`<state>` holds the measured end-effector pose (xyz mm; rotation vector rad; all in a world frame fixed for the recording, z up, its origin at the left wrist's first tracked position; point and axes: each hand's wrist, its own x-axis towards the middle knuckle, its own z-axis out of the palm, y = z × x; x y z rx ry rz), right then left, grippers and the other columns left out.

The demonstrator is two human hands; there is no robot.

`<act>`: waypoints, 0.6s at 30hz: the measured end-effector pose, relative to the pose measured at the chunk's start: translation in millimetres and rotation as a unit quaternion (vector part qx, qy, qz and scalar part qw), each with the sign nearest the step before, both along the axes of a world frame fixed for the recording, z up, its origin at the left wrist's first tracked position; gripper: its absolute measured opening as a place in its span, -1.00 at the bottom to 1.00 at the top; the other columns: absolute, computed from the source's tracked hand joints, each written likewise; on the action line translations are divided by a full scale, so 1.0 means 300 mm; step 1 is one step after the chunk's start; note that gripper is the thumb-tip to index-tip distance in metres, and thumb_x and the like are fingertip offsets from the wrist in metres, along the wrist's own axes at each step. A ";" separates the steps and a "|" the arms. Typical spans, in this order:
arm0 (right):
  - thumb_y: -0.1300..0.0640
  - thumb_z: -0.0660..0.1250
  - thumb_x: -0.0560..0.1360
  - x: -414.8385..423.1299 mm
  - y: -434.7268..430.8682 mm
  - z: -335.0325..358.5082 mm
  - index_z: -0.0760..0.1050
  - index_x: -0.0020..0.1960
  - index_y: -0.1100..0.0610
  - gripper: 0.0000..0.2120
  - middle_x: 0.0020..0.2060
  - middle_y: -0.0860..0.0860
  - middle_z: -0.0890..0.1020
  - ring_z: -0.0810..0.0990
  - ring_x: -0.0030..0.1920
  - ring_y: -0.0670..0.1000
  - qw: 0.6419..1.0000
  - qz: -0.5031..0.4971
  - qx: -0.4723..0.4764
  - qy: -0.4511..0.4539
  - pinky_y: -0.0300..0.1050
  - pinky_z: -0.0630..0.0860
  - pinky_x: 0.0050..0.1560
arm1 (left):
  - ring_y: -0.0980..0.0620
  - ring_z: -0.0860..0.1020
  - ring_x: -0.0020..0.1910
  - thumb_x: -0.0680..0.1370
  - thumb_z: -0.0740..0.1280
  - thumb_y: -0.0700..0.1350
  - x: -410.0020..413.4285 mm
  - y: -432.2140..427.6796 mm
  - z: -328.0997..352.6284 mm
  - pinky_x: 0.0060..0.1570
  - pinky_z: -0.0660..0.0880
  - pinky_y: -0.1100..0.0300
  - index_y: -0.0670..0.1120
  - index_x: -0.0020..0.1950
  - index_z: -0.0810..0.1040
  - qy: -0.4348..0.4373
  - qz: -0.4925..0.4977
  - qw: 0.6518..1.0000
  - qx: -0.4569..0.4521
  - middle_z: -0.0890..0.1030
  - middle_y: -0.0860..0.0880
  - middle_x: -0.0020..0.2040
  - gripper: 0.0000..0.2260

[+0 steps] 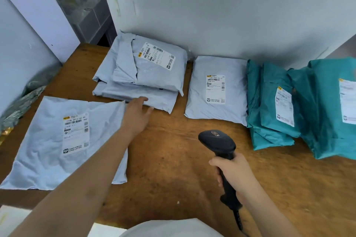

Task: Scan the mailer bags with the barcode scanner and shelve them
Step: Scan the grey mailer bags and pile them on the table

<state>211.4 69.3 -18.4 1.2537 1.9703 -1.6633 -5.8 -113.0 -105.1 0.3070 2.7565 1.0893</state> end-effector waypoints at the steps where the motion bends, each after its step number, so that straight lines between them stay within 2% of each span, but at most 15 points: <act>1: 0.24 0.36 0.43 0.004 0.019 0.008 0.43 -0.31 0.24 -0.82 -0.59 0.07 0.45 0.38 -0.60 -0.01 1.000 -0.013 0.001 0.004 -0.20 0.40 -0.50 | -0.10 0.45 0.26 0.55 0.31 -0.03 0.011 0.074 -0.010 0.27 0.40 0.02 -0.13 0.30 0.44 -0.016 -0.028 0.999 0.009 0.50 -0.14 0.24 -0.65; 4: 0.24 0.36 0.41 0.020 0.072 0.025 0.41 -0.32 0.22 -0.81 -0.58 0.08 0.44 0.37 -0.60 0.01 0.999 -0.047 0.005 0.020 -0.18 0.39 -0.47 | -0.09 0.45 0.27 0.56 0.30 -0.01 0.023 0.247 -0.049 0.25 0.38 0.08 -0.13 0.35 0.40 -0.077 -0.084 0.993 0.012 0.47 -0.15 0.28 -0.60; 7: 0.26 0.35 0.39 0.032 0.125 0.034 0.38 -0.38 0.20 -0.78 -0.59 0.09 0.41 0.36 -0.58 0.02 0.996 -0.081 0.006 0.033 -0.17 0.37 -0.45 | -0.14 0.42 0.31 0.55 0.30 0.05 0.016 0.371 -0.097 0.24 0.37 0.06 -0.22 0.40 0.31 -0.151 -0.100 0.983 -0.030 0.42 -0.20 0.35 -0.47; 9: 0.28 0.34 0.38 0.033 0.154 0.032 0.37 -0.39 0.20 -0.78 -0.56 0.13 0.39 0.35 -0.57 0.03 0.995 -0.096 0.004 0.040 -0.18 0.35 -0.47 | -0.18 0.43 0.28 0.54 0.30 0.07 0.010 0.433 -0.113 0.14 0.38 0.08 -0.28 0.37 0.32 -0.192 -0.079 0.977 -0.040 0.44 -0.22 0.31 -0.44; 14: 0.27 0.36 0.37 0.023 0.199 0.011 0.37 -0.37 0.21 -0.79 -0.54 0.12 0.39 0.36 -0.57 0.03 0.993 -0.107 0.000 0.050 -0.17 0.34 -0.46 | -0.15 0.52 0.14 0.48 0.38 0.08 -0.053 0.530 -0.158 0.01 0.45 0.11 -0.29 0.31 0.42 -0.285 0.024 0.957 0.054 0.54 -0.18 0.18 -0.43; 16: 0.26 0.36 0.38 0.017 0.207 0.001 0.37 -0.36 0.21 -0.79 -0.54 0.12 0.39 0.36 -0.58 0.02 0.993 -0.105 -0.004 0.046 -0.18 0.35 -0.46 | -0.10 0.51 0.02 0.49 0.39 0.05 -0.078 0.541 -0.170 -0.02 0.49 0.07 -0.27 0.27 0.42 -0.328 0.055 0.939 0.082 0.52 -0.15 0.06 -0.49; 18: 0.27 0.36 0.39 0.011 0.209 -0.007 0.37 -0.36 0.21 -0.79 -0.55 0.12 0.38 0.35 -0.59 0.01 0.994 -0.103 -0.007 0.044 -0.21 0.34 -0.48 | -0.06 0.47 -0.02 0.50 0.40 -0.05 -0.090 0.548 -0.170 -0.06 0.47 0.09 -0.22 0.13 0.45 -0.353 0.067 0.928 0.102 0.49 -0.12 0.00 -0.67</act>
